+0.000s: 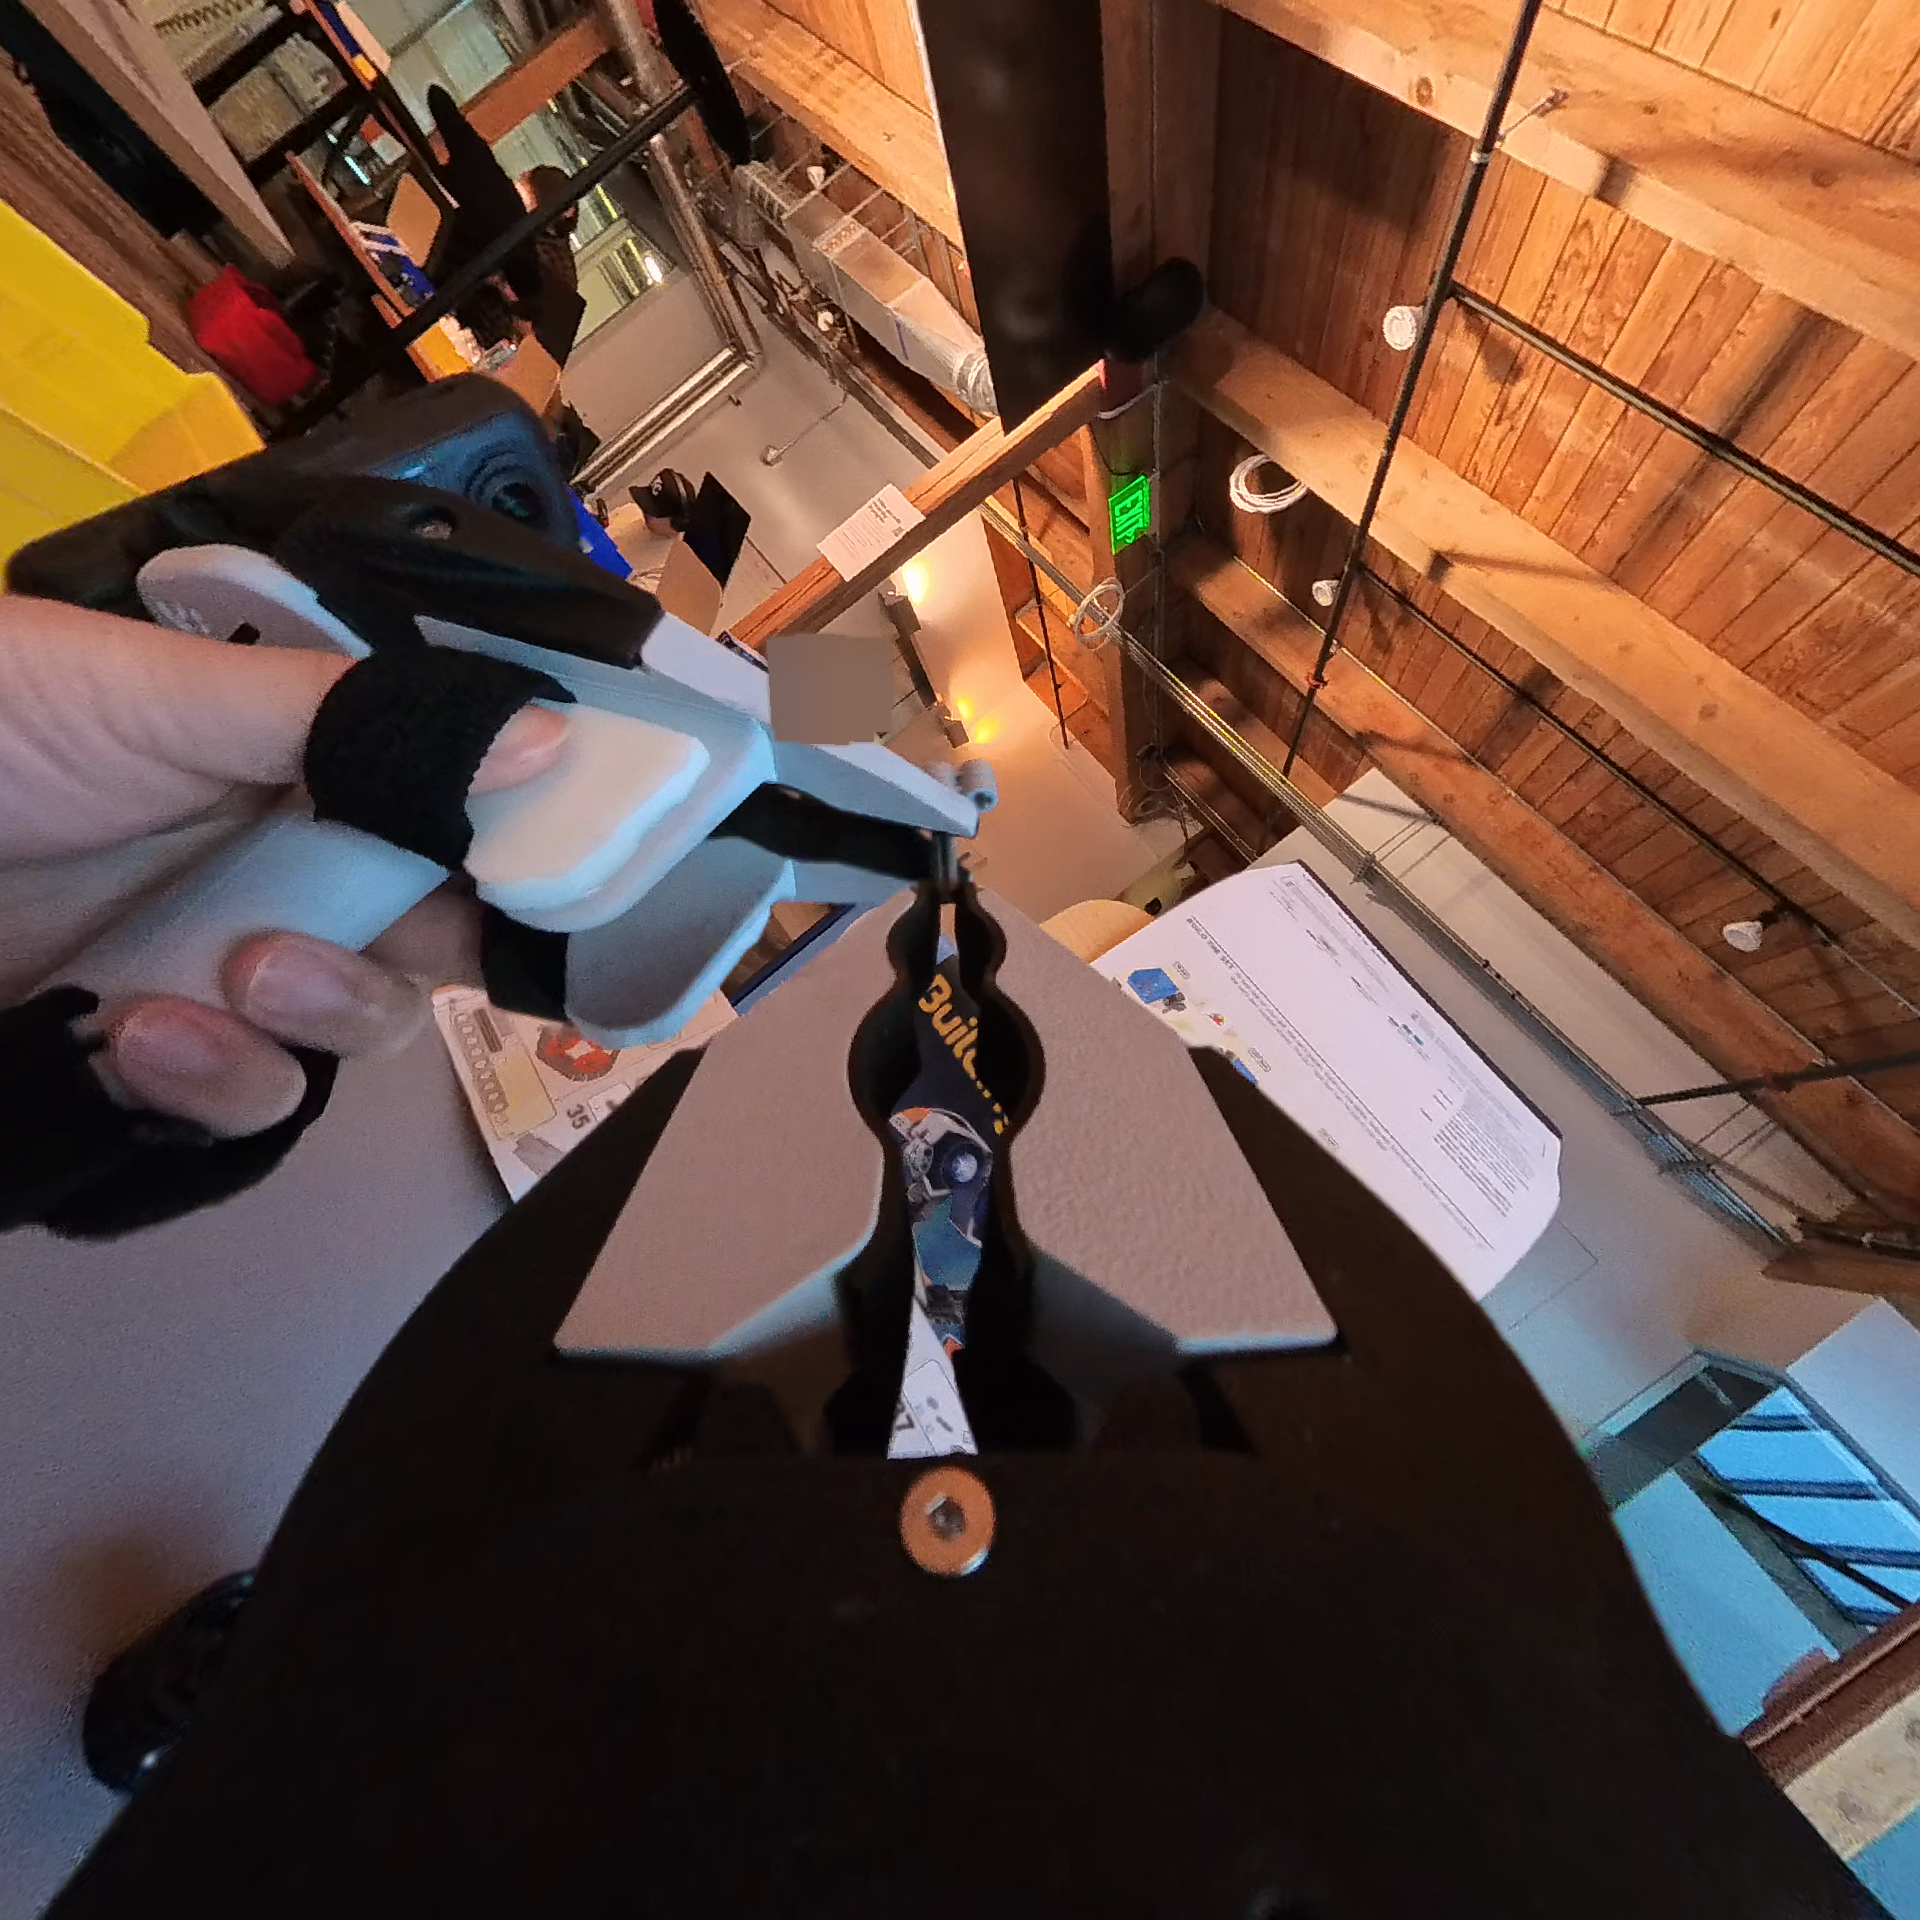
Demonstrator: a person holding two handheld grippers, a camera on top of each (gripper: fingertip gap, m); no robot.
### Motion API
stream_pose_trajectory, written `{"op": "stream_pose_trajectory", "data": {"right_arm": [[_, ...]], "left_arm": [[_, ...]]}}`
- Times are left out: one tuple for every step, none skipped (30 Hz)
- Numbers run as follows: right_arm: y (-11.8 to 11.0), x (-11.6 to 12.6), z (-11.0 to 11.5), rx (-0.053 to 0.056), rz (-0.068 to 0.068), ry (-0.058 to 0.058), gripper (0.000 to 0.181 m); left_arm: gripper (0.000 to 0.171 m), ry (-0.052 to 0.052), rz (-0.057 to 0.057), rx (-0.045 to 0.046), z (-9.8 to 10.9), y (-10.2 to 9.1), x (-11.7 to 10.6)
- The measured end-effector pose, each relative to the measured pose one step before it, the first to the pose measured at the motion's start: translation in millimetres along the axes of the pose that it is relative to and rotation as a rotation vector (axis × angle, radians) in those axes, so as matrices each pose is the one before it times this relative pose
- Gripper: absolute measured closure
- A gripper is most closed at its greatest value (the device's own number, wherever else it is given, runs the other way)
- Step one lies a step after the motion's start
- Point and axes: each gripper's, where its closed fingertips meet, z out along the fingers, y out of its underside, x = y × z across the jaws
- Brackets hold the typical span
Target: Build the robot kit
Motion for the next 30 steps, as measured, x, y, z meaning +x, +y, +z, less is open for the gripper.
{"op": "stream_pose_trajectory", "data": {"right_arm": [[-1.13,0.07,0.15,0.0022,0.0095,0.0092,0.18],[-0.39,-0.25,0.5,-0.0022,0.014,0.0061,0.18],[0.23,0.08,0.64,-0.0055,0.0152,0.0076,0.18],[0.43,0.03,0.62,-0.0062,0.0143,0.0046,0.18],[0.07,-0.03,0.35,-0.0024,0.0132,0.0019,0.18],[-0.07,-0.02,0.3,-0.0011,0.0156,0.0024,0.18],[0.94,-0.36,0.76,-0.0084,0.0211,0.0002,0.18],[1.06,-0.11,0.78,-0.0076,0.0193,0.0023,0.18],[0.54,0.01,0.53,-0.0047,0.0151,0.0023,0.18],[1.2,-0.13,0.63,-0.0094,0.0075,0.0008,0.18],[0.83,-0.6,0.63,-0.007,0.0029,-0.0012,0.18],[0.21,-0.76,0.24,-0.0023,0.0036,-0.0004,0.18],[1.19,-0.59,0.54,-0.0077,0.0059,0.0016,0.179],[1.59,-1.13,0.85,-0.0106,0.0064,-0.0015,0.18],[0.97,-0.66,0.63,-0.007,0.0011,0.0016,0.18],[1.6,-0.59,0.72,-0.011,-0.0022,0.0021,0.18],[1.87,-0.92,0.91,-0.0133,-0.0003,-0.001,0.18],[1.17,-1.51,0.76,-0.0065,0.0033,-0.0042,0.18],[2.07,-1.36,0.79,-0.0102,0.0059,-0.0027,0.179],[1.72,-1.36,0.81,-0.0071,0.0065,-0.0039,0.179],[1.32,-1.19,0.71,-0.0037,0.0066,-0.0042,0.179],[0.84,-0.6,0.28,-0.0019,0.0067,-0.0019,0.179],[0.52,-0.19,0.1,-0.0006,0.0072,-0.0018,0.179],[0.3,-0.04,0.26,-0.0007,0.0091,-0.0019,0.179],[-0.01,-0.05,0.22,0.0021,0.009,-0.0022,0.179],[0.85,-0.88,0.85,-0.0003,0.0077,-0.0076,0.178],[2.6,-1.39,1.83,-0.0081,0.009,-0.0152,0.178],[2.38,-1.03,0.88,-0.0047,0.0225,-0.0197,0.179],[-1.23,0.31,-0.81,0.0253,0.0277,-0.0197,0.177],[-0.53,4.05,-1.22,0.024,0.0336,-0.0099,0.17]], "left_arm": [[0.162,-0.011,-0.002,0.0124,0.36,0.34,-0.29],[0.164,-0.0003,-0.0033,0.0152,0.29,0.05,1.07],[0.165,0.001,-0.0061,0.00842,0.53,0.71,0.78],[0.165,-0.0022,-0.007,0.00689,0.02,0.06,-0.15],[0.168,0.0003,-0.0007,0.02262,-1.19,-3.31,0.1],[0.168,-0.001,0.0028,0.02392,-1.4,-3.96,-0.19],[0.168,-0.0025,0.0012,0.00167,-0.46,-1.18,-0.93],[0.167,0.0017,-0.0005,-0.006,0.27,-0.01,-0.46],[0.167,0.0002,-0.0017,-0.00706,0.22,-0.17,-0.6],[0.167,-0.0052,-0.0021,-0.00507,0.02,-0.03,-1.11],[0.168,-0.0071,-0.0034,-0.00013,-0.32,-0.22,-1.35],[0.168,-0.0079,-0.0041,0.00607,-0.68,-0.35,-1.68],[0.168,-0.0045,-0.0083,0.00869,-0.26,0.01,-1.16],[0.167,-0.0018,-0.0178,0.00713,0.16,0.43,-0.89],[0.168,-0.0032,-0.0201,0.00829,-0.03,0.2,-1.27],[0.168,-0.0048,-0.0178,0.00962,-0.19,0.31,-1.56],[0.168,-0.0099,-0.0135,0.00866,-0.66,0.35,-2.28],[0.169,-0.0122,-0.0041,0.00907,-1.29,-0.36,-2.66],[0.169,-0.013,0.0008,0.0038,-1.31,-0.17,-2.58],[0.169,-0.0138,0.0029,0.0004,-1.2,-0.11,-2.55],[0.169,-0.0103,-0.0002,-0.00052,-0.94,-0.1,-2.01],[0.169,-0.0038,-0.004,-0.00057,-0.64,-0.06,-1.18],[0.169,-0.0005,-0.0068,-0.00334,-0.3,0.16,-0.79],[0.169,0.0019,-0.0068,-0.00401,0.12,0.12,-0.41],[0.169,0.0012,-0.0042,-0.00421,0.18,0.07,-0.28],[0.169,-0.0052,-0.0016,-0.00406,-0.04,-0.03,-0.97],[0.169,-0.0139,0.0004,-0.00079,-0.7,-0.8,-2.5],[0.169,-0.0128,0.0006,0.00537,-1.31,-1.69,-3.01],[0.17,0.0002,-0.005,0.02265,-1.79,-5.16,-1.89],[0.17,0.0036,-0.0126,0.01787,-2.08,-6.2,-2.03]]}}
